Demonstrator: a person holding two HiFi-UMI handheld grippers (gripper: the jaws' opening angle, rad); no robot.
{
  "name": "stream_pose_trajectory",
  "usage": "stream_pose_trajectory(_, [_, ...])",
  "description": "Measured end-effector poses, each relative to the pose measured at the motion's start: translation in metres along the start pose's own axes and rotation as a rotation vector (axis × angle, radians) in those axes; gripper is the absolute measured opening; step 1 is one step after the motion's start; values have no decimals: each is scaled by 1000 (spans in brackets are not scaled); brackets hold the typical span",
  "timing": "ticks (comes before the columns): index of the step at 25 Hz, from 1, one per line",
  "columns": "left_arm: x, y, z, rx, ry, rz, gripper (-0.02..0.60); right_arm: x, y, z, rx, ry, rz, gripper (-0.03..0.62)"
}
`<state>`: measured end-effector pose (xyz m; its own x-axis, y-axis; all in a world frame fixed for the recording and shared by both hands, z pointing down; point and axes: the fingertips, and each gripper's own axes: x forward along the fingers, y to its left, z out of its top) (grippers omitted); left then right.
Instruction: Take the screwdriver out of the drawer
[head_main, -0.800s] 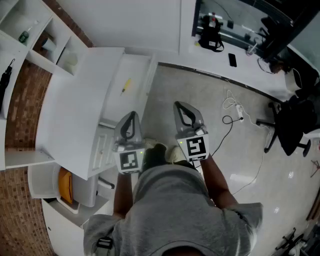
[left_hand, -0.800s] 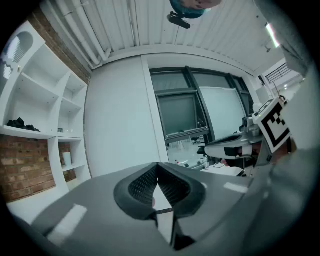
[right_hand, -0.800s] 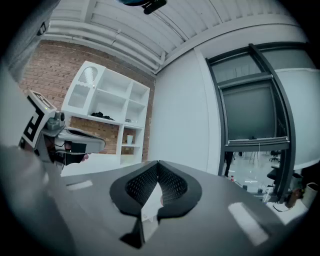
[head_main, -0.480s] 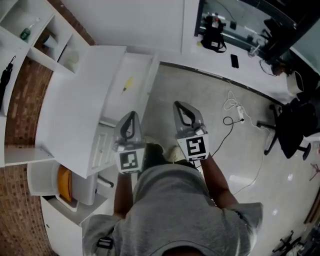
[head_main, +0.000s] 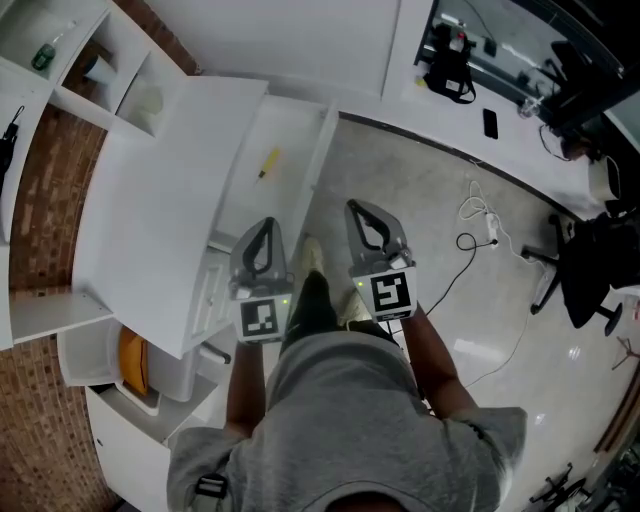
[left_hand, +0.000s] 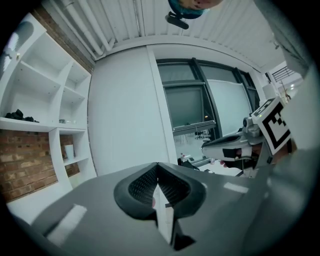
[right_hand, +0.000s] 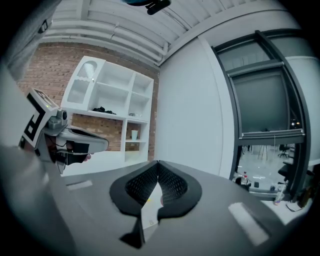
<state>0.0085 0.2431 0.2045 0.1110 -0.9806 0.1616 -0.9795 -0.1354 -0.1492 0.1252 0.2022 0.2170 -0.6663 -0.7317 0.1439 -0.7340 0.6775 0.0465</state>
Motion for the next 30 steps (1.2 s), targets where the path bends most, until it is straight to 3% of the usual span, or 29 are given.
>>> stream_pose_trajectory(14, [114,94,-70,-45,137,-56,12,152,3,-58,80,145,9,3])
stream_pose_trajectory(30, [204,132,-198,-92,343,-167,12,256,-2,-173,164,351,-17,3])
